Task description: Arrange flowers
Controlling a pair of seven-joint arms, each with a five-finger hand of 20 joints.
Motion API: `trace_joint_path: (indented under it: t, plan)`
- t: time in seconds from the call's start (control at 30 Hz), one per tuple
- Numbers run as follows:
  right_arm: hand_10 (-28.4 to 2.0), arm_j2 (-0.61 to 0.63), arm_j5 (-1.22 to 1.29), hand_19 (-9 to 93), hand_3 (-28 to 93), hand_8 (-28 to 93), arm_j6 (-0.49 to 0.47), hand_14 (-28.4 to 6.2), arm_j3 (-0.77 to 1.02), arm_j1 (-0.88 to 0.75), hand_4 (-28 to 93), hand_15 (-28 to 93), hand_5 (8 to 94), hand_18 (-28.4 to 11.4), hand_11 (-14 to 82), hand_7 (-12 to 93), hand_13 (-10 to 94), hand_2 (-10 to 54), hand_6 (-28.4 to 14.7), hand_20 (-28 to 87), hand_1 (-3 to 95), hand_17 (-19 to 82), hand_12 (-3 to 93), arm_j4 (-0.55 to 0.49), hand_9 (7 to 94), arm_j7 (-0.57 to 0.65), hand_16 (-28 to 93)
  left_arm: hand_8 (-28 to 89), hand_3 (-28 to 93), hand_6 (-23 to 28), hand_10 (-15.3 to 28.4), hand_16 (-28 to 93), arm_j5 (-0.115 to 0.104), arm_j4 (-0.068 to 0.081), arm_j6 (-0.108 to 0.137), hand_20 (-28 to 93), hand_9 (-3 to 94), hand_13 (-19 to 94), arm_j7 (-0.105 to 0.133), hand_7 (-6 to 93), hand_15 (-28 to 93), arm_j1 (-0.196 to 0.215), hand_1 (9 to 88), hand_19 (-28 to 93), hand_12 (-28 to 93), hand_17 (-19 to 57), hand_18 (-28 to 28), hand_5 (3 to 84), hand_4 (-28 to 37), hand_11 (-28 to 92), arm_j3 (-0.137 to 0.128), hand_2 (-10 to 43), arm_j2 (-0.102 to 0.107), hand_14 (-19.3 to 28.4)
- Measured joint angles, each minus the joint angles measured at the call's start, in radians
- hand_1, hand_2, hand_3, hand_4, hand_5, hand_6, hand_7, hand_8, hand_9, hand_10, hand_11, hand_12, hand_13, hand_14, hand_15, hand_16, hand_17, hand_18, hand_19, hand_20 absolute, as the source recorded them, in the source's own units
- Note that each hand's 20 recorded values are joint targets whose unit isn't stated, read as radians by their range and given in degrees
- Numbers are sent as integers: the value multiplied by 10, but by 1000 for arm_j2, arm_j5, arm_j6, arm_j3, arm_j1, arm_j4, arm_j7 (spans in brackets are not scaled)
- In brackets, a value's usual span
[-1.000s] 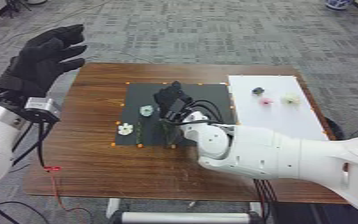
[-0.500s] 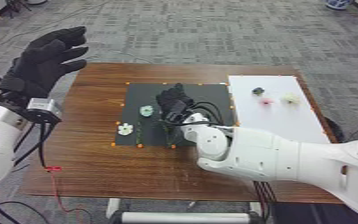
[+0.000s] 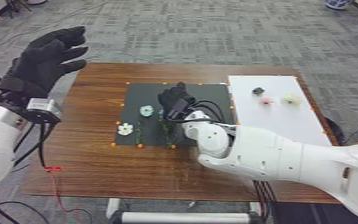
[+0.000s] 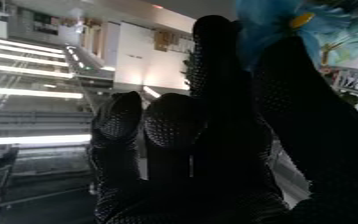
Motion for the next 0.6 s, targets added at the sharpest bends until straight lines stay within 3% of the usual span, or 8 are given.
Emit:
trace_joint_path:
  t: [0.23, 0.37, 0.6]
  plan:
    - [-60, 2, 4, 802, 888, -76, -95, -60, 7, 3, -283, 816, 619, -215, 292, 351, 630, -95, 36, 583, 335, 255, 351, -27, 673, 0, 302, -96, 716, 21, 104, -57, 0, 0, 1, 90, 170, 55, 1, 212, 425, 0, 247, 410, 168, -141, 207, 252, -258, 188, 0, -40, 0, 135]
    - [-78, 6, 8, 801, 917, -169, -132, -66, 48, -10, -283, 819, 607, -218, 338, 340, 621, -95, 26, 590, 315, 250, 295, -40, 643, -13, 301, -96, 715, 21, 101, -57, 0, 0, 1, 89, 170, 57, 1, 212, 421, -1, 247, 409, 169, -140, 206, 251, -258, 185, 0, -40, 0, 133]
    - [-101, 43, 8, 799, 923, -160, -139, -75, 107, -26, -283, 822, 564, -224, 352, 325, 601, -95, 2, 590, 303, 238, 270, -113, 600, -14, 298, -96, 715, 18, 98, -55, 0, -1, 2, 88, 170, 58, 2, 214, 418, 10, 246, 408, 169, -138, 205, 250, -257, 181, -9, -40, 0, 131]
